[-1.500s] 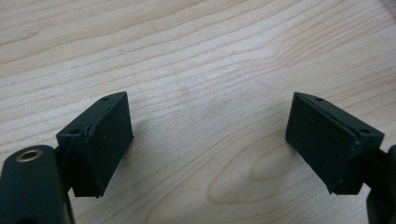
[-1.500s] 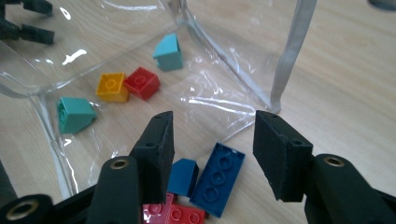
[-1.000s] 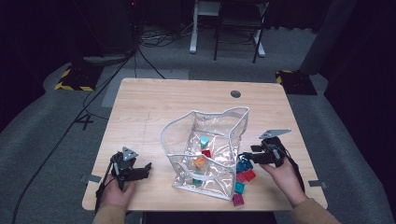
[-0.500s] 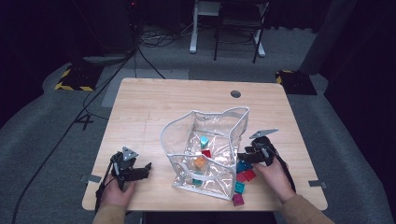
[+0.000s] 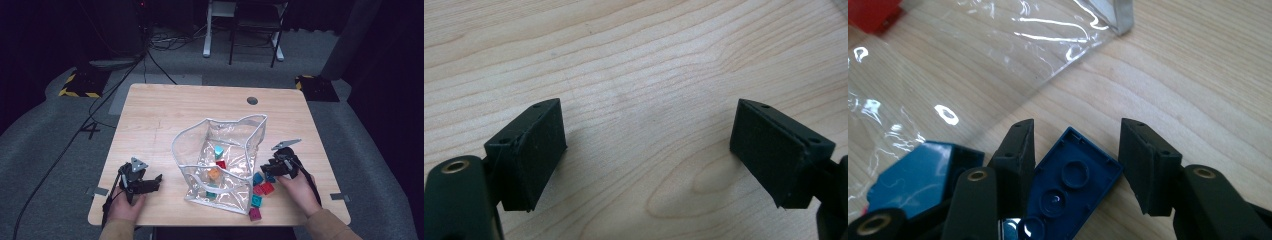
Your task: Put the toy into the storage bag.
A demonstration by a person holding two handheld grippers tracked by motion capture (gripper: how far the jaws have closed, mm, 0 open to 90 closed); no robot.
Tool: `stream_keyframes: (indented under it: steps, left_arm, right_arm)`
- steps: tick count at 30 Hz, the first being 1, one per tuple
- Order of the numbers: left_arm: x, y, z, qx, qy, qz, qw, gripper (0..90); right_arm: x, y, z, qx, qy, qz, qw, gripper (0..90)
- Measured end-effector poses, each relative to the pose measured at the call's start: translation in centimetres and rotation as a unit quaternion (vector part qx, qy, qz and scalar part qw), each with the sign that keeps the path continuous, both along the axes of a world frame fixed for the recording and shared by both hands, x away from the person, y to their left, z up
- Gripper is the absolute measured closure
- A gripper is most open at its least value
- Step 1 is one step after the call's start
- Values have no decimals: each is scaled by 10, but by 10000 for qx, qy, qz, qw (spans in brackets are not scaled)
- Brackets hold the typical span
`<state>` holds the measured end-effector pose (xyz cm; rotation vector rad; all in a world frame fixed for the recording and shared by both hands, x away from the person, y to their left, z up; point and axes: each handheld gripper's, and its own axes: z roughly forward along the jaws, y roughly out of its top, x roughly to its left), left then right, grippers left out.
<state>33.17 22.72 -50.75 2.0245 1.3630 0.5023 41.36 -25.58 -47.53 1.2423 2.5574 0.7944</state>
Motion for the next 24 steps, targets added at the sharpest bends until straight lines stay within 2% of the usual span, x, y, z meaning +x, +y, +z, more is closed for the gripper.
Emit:
stream_keyframes:
  steps: [2, 9, 16, 18, 22, 24]
  left_arm:
    - [0, 0, 0, 2, 1, -2, 10000, 151]
    - [0, 0, 0, 0, 1, -1, 10000, 151]
    - [0, 0, 0, 1, 1, -1, 10000, 151]
    - [0, 0, 0, 1, 1, -1, 10000, 151]
    - [0, 0, 0, 1, 1, -1, 10000, 151]
    - [0, 0, 0, 1, 1, -2, 10000, 151]
  right_arm:
    - [-1, -1, -1, -73, 23, -26, 10000, 480]
    - [-9, -5, -3, -347, -140, -48, 9993, 434]
    - [-17, -15, -4, -378, -155, -202, 9990, 399]
    - [-18, -17, -4, -336, -165, -209, 9991, 438]
    - [-19, -18, -2, -326, -151, -185, 9992, 586]
    - [-18, -17, -1, -326, -131, -179, 9992, 589]
